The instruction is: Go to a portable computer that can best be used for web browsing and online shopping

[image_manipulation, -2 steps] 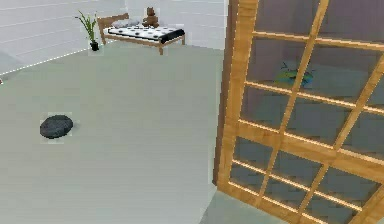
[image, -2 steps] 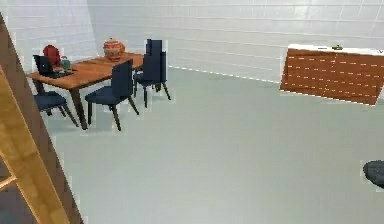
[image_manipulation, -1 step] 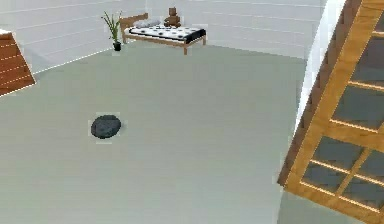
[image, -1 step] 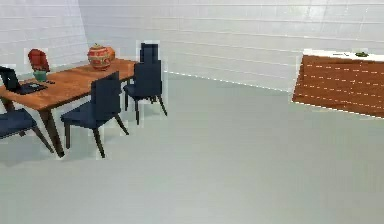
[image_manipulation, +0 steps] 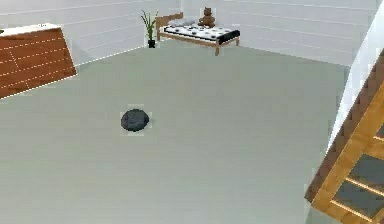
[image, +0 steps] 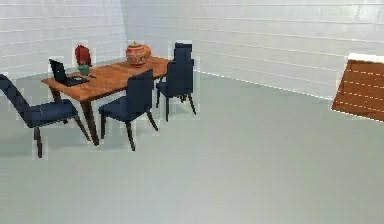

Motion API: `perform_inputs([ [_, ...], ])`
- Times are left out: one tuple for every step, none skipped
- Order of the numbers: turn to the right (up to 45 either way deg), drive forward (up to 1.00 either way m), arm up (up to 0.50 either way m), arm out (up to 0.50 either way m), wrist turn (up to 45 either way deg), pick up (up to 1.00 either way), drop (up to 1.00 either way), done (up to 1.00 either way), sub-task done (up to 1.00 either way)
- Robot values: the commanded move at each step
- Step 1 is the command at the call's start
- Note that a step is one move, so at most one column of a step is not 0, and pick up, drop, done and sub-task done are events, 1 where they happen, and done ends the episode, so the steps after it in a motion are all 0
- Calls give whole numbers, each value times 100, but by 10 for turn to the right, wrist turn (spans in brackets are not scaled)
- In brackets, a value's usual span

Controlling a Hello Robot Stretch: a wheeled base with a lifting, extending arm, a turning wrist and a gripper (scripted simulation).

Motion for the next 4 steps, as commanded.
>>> perform_inputs([
  [0, 40, 0, 0, 0, 0, 0, 0, 0],
  [-450, 0, 0, 0, 0, 0, 0, 0, 0],
  [0, 100, 0, 0, 0, 0, 0, 0, 0],
  [-30, 0, 0, 0, 0, 0, 0, 0, 0],
])
